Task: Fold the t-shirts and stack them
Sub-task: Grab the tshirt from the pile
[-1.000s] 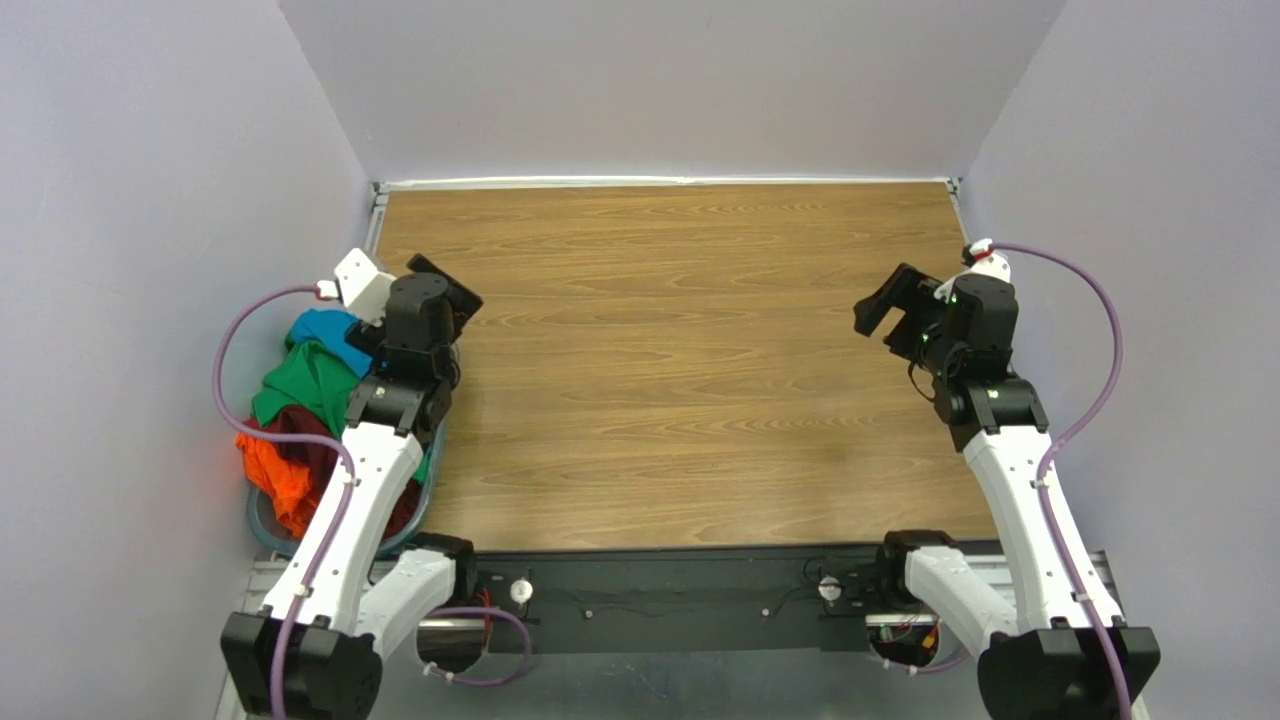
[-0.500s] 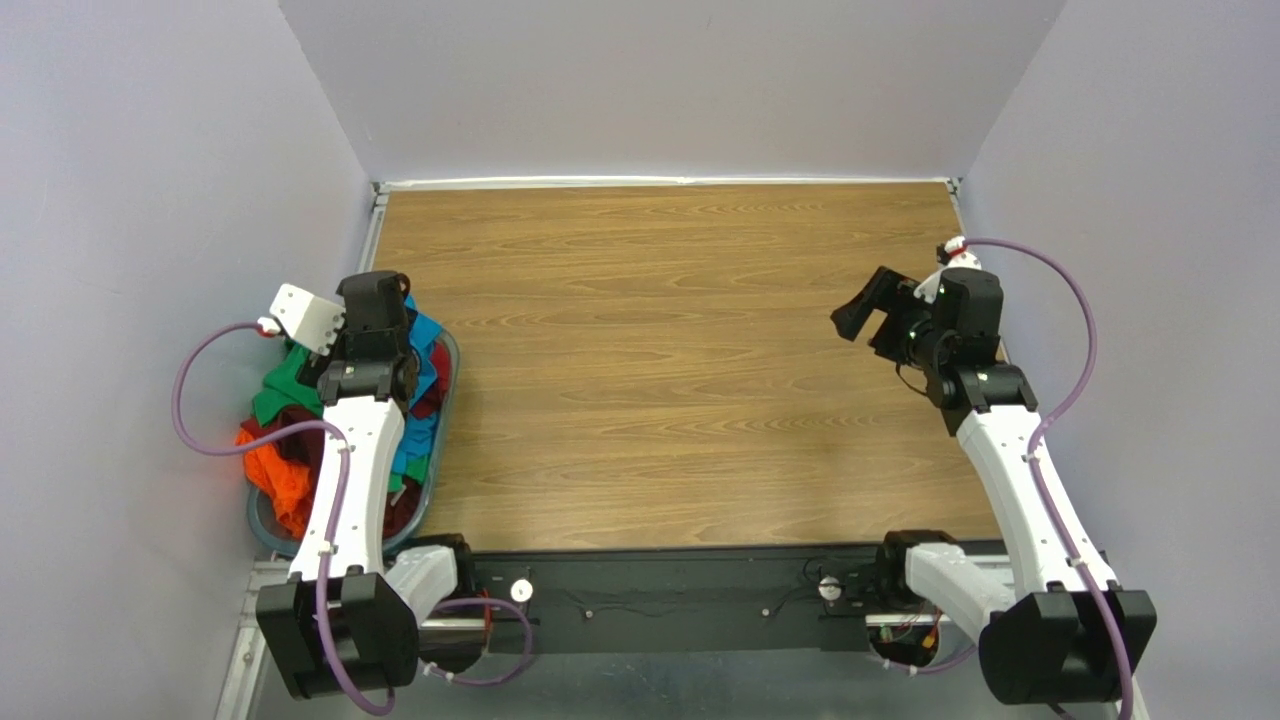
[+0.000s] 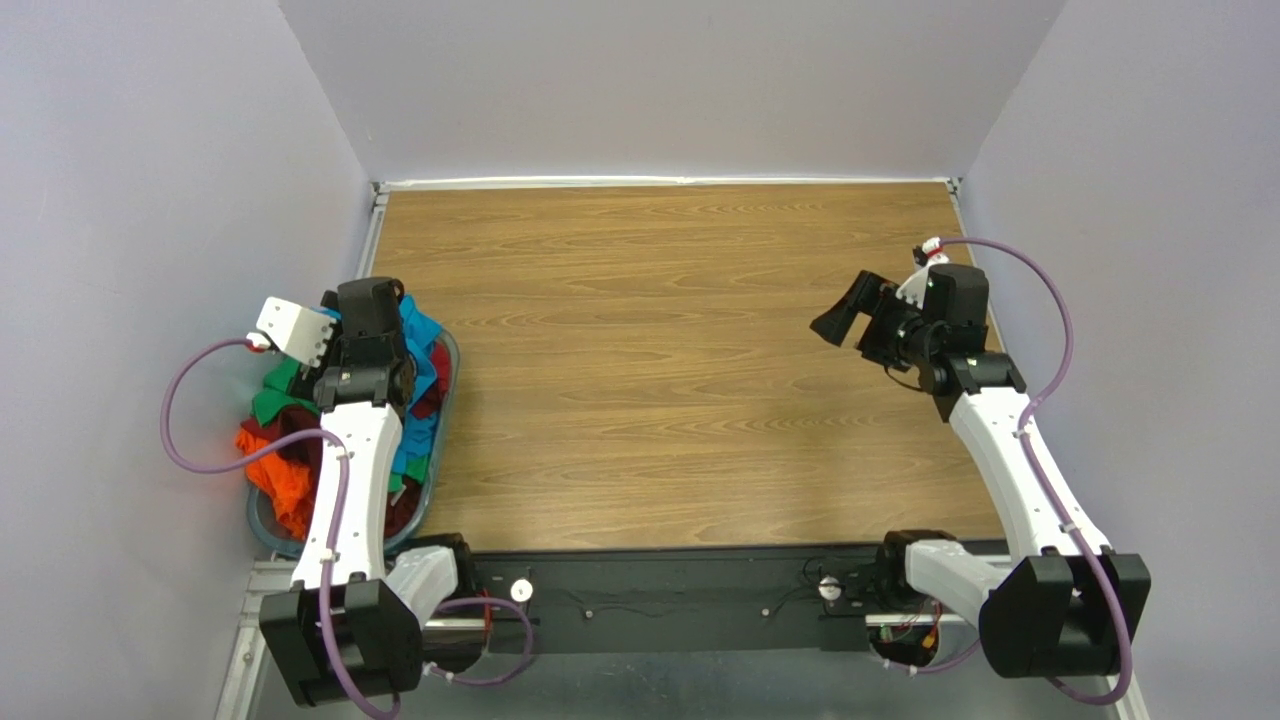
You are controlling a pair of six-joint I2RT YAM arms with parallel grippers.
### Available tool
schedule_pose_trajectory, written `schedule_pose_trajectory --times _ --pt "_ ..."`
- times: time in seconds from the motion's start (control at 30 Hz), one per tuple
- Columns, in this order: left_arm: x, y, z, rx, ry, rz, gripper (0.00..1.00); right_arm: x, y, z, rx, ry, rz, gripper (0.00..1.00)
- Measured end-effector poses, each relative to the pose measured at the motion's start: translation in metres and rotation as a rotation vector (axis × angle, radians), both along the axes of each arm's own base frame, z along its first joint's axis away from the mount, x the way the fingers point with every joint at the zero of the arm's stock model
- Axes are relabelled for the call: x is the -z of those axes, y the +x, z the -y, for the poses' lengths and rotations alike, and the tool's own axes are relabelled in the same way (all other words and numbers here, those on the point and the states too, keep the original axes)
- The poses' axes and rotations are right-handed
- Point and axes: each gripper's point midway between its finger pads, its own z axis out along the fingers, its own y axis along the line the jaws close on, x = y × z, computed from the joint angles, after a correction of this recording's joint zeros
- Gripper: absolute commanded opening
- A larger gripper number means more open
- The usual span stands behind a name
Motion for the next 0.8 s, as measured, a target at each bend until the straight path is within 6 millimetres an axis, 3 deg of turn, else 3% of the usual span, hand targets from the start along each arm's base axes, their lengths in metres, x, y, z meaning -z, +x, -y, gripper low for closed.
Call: schedule_pose_trajectory --times 0.2,0.47,0.67,0.8 --pt "0.009 0.019 -0.005 0.02 0.022 -0.017 0.88 -0.001 0.0 0.0 0.0 0.0 0.002 1.0" --pt "0.037 0.039 -0.014 0.039 0.032 -0.1 0.83 0.0 0.0 0.0 0.003 -0.001 0.002 1.0" --pt "0.054 0.05 -0.017 0.061 0.028 -0.147 0.71 0.001 0.001 0.002 0.012 -0.008 -0.003 1.0" --pt "0.061 0.053 -0.019 0.066 0.026 -0.179 0.55 0.002 0.001 0.003 0.013 -0.009 -0.004 1.0"
